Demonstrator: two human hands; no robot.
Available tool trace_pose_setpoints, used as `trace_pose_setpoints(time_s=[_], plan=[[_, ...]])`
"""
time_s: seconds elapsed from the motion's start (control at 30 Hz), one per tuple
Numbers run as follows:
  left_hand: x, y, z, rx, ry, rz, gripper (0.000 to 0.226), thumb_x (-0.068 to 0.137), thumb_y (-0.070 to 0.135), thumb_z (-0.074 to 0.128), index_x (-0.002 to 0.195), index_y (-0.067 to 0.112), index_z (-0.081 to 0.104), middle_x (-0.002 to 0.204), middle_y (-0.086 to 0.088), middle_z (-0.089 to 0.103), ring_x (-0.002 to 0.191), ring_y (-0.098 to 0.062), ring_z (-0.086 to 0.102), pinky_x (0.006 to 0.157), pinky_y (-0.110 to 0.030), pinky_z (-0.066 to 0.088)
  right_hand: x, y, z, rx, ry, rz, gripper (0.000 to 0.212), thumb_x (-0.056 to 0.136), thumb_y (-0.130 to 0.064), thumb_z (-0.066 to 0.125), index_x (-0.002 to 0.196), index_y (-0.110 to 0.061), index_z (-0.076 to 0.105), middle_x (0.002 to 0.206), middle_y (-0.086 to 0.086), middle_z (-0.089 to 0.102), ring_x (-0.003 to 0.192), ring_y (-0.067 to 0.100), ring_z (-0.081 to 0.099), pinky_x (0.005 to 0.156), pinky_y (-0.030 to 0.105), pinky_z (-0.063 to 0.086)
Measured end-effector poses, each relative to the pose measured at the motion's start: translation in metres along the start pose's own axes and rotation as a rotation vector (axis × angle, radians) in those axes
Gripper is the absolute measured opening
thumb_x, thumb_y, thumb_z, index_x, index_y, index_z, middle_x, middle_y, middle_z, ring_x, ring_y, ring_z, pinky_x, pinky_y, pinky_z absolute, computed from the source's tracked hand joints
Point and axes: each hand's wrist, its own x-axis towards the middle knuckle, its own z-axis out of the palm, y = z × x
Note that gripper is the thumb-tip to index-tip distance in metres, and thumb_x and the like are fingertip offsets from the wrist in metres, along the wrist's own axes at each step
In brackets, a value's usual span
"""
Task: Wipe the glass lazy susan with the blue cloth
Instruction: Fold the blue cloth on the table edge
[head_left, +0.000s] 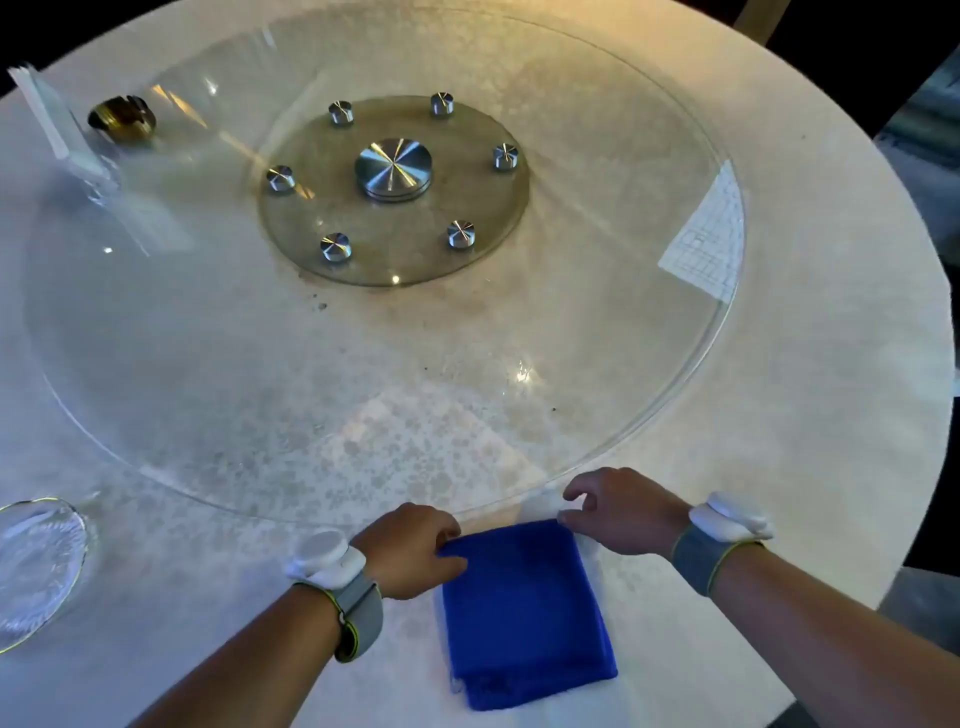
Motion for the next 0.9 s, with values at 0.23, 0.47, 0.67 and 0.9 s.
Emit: trace_pose_setpoints(time_s=[0.23,0.47,0.67,0.9], plan=[[0.005,-0.002,0.019,0.131,0.229,-0.013,0.039,0.083,0.052,0.055,0.095,0.015,0.059,0.097,-0.003,0.062,0.086,-0.021,0.059,0.071,-0.033,0.049,-0.004,0.006,0.027,0.16,0.026,0.072,0.032,0.084,-0.045,0.06,0.111,-0.026,0.062,0.094,-0.005,0.069,0.081,0.015,0.065,0.07,0.031,0.054],[0.006,-0.002,0.036,-0.016,0.373,-0.017,0.017,0.082,0.039,0.06,0.086,0.022,0.062,0.09,0.006,0.054,0.08,-0.015,0.056,0.069,-0.03,0.048,-0.005,0.003,0.048,0.229,0.141,0.073,0.02,0.077,-0.034,0.069,0.09,-0.023,0.058,0.081,-0.007,0.064,0.075,0.016,0.061,0.063,0.031,0.048],[0.004,-0.008,0.047,-0.652,0.296,-0.053,0.013,0.083,0.022,0.067,0.077,0.018,0.056,0.065,0.0,0.064,0.056,-0.007,0.054,0.059,-0.023,0.043,-0.017,0.007,0.06,0.345,0.278,0.007,0.017,0.075,-0.022,0.071,0.075,-0.019,0.055,0.071,-0.002,0.062,0.064,0.016,0.056,0.057,0.027,0.043],[-0.001,-0.009,0.059,-0.95,0.211,0.004,0.009,0.082,0.016,0.074,0.092,0.016,0.074,0.09,-0.005,0.077,0.086,-0.015,0.071,0.078,-0.03,0.056,-0.041,0.015,0.069,0.708,0.273,-0.026,0.013,0.087,-0.014,0.069,0.086,-0.021,0.058,0.071,0.004,0.065,0.059,0.013,0.057,0.057,0.025,0.046]])
